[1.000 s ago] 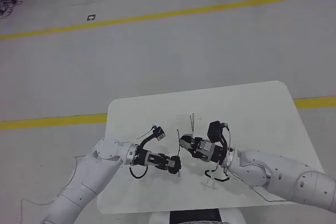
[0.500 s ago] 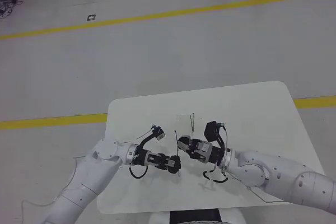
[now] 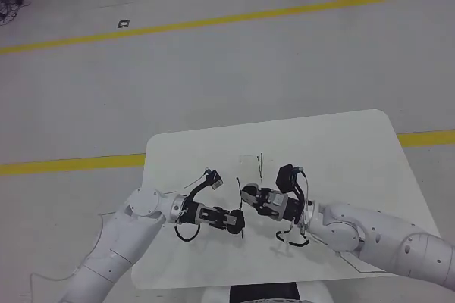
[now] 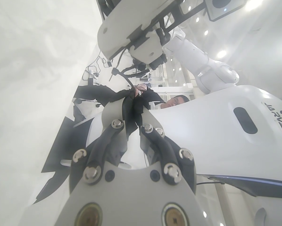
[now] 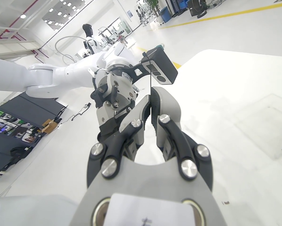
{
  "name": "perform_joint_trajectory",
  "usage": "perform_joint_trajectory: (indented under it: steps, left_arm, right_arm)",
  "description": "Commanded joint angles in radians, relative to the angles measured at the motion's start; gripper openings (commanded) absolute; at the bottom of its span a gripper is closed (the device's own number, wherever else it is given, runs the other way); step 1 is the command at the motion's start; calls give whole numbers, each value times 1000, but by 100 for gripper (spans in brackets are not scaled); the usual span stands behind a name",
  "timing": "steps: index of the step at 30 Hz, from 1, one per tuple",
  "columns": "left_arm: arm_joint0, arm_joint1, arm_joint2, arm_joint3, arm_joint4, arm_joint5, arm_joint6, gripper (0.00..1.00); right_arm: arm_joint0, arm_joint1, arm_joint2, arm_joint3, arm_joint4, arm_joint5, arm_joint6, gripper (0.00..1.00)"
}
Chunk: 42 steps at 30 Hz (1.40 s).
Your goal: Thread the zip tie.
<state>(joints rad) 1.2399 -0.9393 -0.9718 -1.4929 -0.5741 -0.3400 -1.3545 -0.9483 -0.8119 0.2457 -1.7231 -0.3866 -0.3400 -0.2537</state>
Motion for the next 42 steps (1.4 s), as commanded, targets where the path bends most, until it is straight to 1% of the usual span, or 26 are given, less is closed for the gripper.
perform_joint_trajectory:
  steps: [1,20,21,22,23,24,25,31,38,40,42]
  left_arm:
    - [0,-2,-2,1,1,0,-2,0]
    - [13,-13,-29,-3,11,0,-11,0]
    - [14,-13,-30,-4,12,0,-12,0]
    - [14,-13,-31,-4,13,0,-13,0]
    - [15,-14,-32,-4,14,0,-13,0]
    - [15,-14,-33,-4,15,0,-14,0]
    - [16,-14,-33,-4,15,0,-14,0]
    - [16,-16,-35,-5,17,0,-18,0]
    - [12,-19,-39,-7,13,0,-21,0]
    - [14,-20,-41,-9,-5,0,-26,0]
    - [14,-20,-47,-7,-8,0,-31,0]
  right_arm:
    - [-1,1,1,-3,-6,0,3,0]
    - [-2,3,1,-12,-37,0,22,0]
    - [-1,3,2,-13,-36,0,22,3]
    - [-2,3,3,-13,-35,0,20,25]
    - [-2,3,4,-13,-35,0,19,43]
    - [-2,3,5,-13,-34,0,18,68]
    - [-3,3,6,-13,-34,0,17,99]
    - [-7,7,18,-15,-36,0,2,100]
    - [-35,26,47,-13,-50,0,-45,100]
    - [-49,34,58,-11,-70,0,-68,100]
    - [-63,44,71,0,-116,0,-95,100]
